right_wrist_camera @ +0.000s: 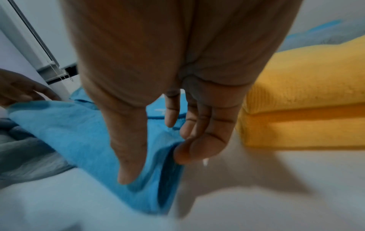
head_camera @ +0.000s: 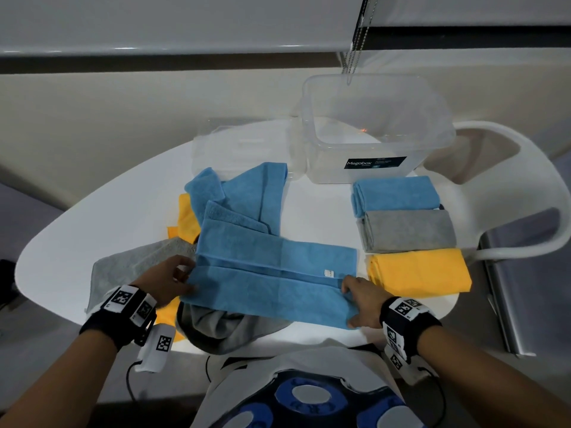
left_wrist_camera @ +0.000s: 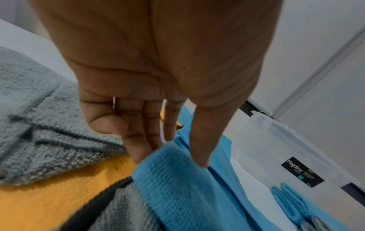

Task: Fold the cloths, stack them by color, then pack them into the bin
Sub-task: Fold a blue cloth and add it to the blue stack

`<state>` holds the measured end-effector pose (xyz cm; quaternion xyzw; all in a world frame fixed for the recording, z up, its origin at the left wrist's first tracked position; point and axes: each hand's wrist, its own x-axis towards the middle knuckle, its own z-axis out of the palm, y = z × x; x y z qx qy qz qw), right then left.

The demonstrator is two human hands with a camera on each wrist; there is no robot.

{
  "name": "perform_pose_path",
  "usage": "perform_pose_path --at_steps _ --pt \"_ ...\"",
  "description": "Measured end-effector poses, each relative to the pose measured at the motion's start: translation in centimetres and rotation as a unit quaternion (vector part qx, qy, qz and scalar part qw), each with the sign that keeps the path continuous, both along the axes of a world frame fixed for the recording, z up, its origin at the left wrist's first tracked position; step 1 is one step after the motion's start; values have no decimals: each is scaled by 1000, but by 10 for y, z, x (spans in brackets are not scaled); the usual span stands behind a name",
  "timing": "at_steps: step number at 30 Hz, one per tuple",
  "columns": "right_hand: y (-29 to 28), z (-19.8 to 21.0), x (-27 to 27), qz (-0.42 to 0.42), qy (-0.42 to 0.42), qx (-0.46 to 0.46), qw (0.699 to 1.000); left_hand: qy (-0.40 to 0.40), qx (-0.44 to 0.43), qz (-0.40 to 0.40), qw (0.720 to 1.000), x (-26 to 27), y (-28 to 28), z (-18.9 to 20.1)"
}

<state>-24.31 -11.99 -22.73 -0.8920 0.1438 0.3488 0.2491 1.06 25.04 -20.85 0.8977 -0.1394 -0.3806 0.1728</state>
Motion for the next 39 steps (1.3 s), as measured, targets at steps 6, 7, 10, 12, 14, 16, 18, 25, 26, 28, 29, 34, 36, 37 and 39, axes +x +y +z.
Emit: perform_pose_path --at_steps 6,7,10,12,14,16,18,25,26,28,29,34,36,37,39 --pt "-2 8 25 41 -84 -62 994 -114 -62 85 988 1 -30 11" --pt "-2 7 31 50 -100 -73 991 -121 -36 72 989 2 -36 13" --pt "-2 2 42 74 -92 -104 988 -117 35 47 991 8 -49 14" --pt "-1 -2 47 89 -64 -120 987 -118 45 60 990 11 -51 12" --pt "0 -4 49 89 -57 -125 986 -122 48 64 989 13 -52 11" --pt "-1 -4 52 94 -65 -121 986 -121 47 65 989 13 -52 12" --pt "-3 -2 53 102 -64 -125 985 -121 42 74 989 12 -52 14" --pt "-2 3 51 124 -33 -149 980 -120 22 71 990 8 -45 20" --pt "-2 5 50 124 -33 -147 981 -120 22 70 990 8 -44 21" --pt "0 8 48 127 -31 -142 981 -119 21 69 990 7 -42 23" --pt "1 10 46 129 -32 -141 981 -118 19 70 990 7 -40 23" --pt "7 6 39 125 -37 -135 982 -118 -6 64 991 4 -31 19" --pt "7 3 37 125 -29 -130 983 -114 -6 63 991 2 -29 16" --pt "7 2 36 123 -30 -125 984 -114 2 63 991 1 -30 14" --pt "7 0 35 121 -38 -115 985 -131 15 68 989 -2 -32 13"
